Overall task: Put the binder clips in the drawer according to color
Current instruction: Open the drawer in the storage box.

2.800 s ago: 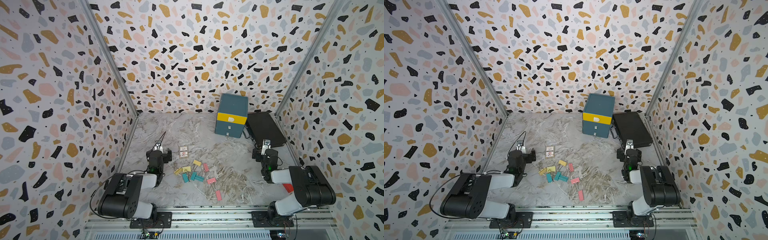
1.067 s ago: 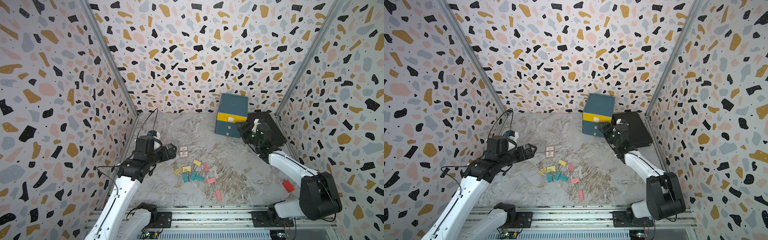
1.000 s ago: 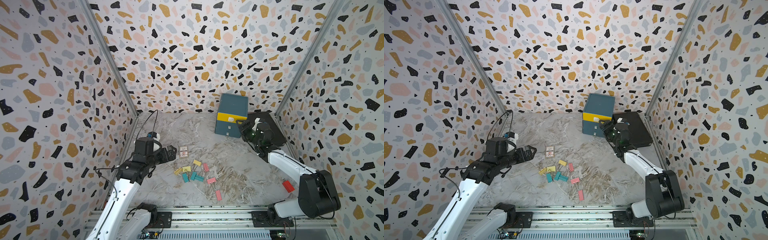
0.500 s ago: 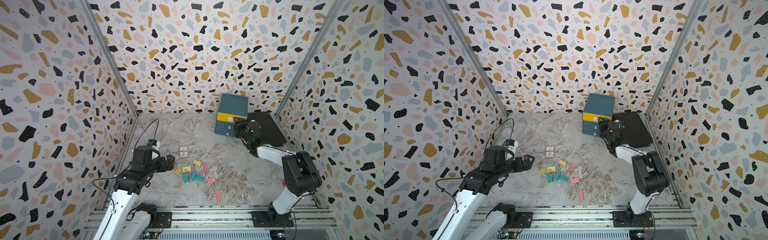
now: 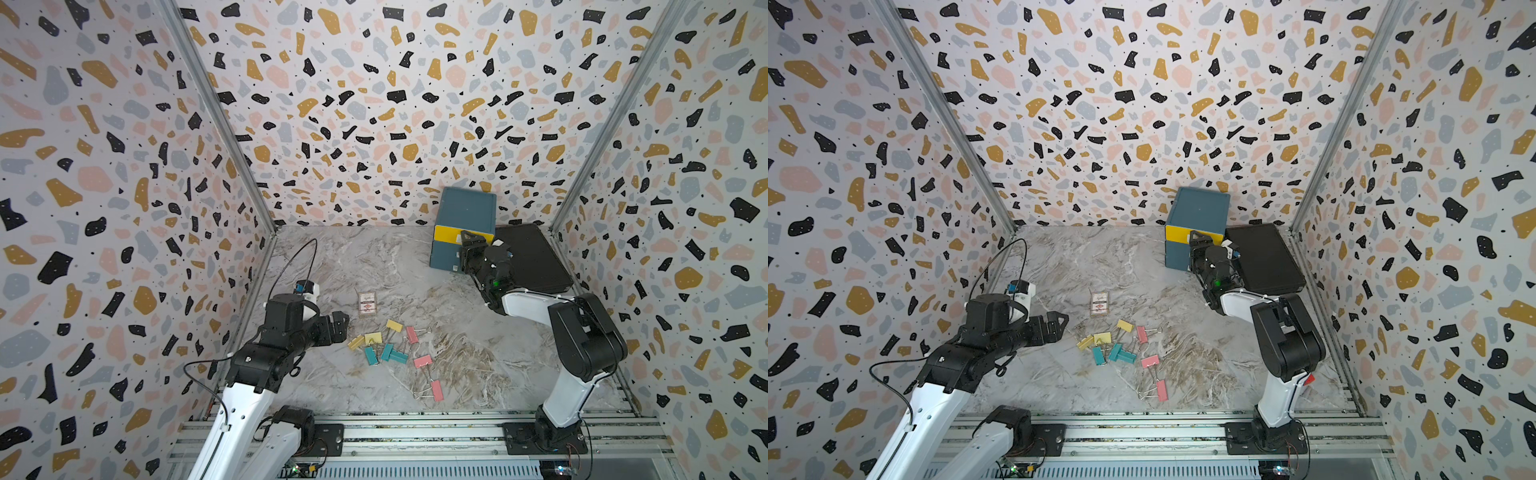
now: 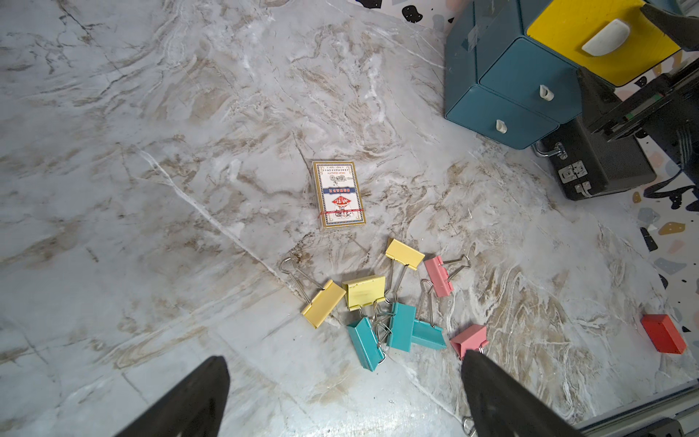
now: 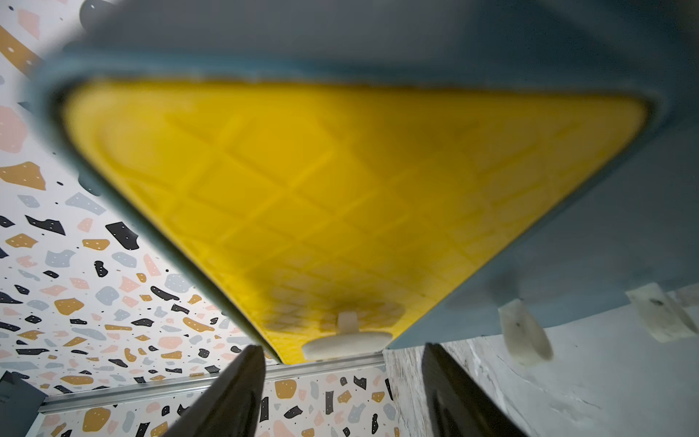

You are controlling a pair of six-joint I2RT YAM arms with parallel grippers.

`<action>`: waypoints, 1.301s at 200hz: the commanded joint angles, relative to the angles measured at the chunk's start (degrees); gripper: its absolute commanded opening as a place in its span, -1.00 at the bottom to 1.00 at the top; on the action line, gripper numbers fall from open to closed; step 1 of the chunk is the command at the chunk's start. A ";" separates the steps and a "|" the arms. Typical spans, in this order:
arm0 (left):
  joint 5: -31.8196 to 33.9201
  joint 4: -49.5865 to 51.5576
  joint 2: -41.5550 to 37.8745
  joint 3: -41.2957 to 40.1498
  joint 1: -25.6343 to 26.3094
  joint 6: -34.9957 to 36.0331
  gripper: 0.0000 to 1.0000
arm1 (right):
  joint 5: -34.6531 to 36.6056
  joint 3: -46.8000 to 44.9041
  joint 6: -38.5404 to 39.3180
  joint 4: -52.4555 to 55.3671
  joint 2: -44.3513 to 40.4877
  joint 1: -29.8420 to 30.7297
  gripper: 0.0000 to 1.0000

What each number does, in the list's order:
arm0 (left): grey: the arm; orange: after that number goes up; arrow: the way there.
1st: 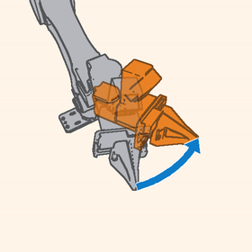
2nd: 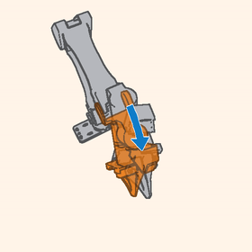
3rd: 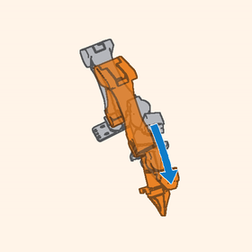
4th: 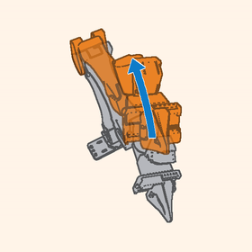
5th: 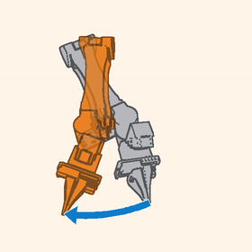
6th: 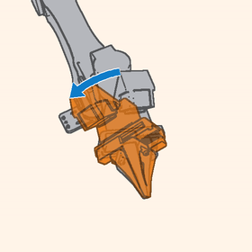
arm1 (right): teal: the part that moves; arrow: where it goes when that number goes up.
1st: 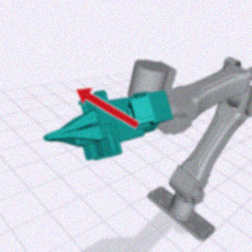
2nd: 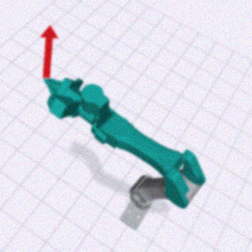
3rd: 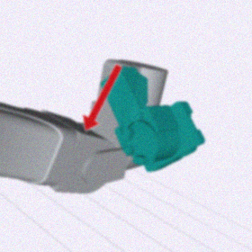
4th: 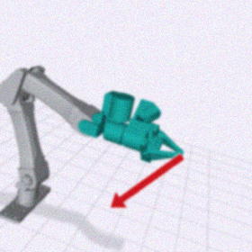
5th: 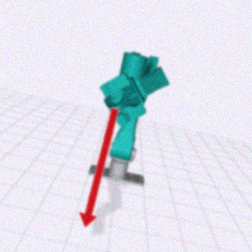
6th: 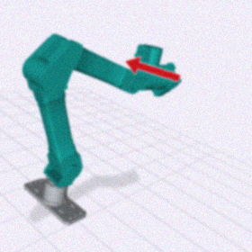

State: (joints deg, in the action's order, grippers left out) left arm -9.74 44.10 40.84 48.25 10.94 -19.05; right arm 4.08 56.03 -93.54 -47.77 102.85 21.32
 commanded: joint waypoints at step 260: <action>0.42 -1.80 -1.00 -1.05 -0.22 0.48 0.97 | 10.86 4.09 -2.78 -1.28 0.89 2.36 -0.39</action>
State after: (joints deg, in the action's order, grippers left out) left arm -9.78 43.83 40.38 47.59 10.94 -19.05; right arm 13.10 58.28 -96.68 -49.45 105.73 23.49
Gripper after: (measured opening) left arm 0.989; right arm 0.376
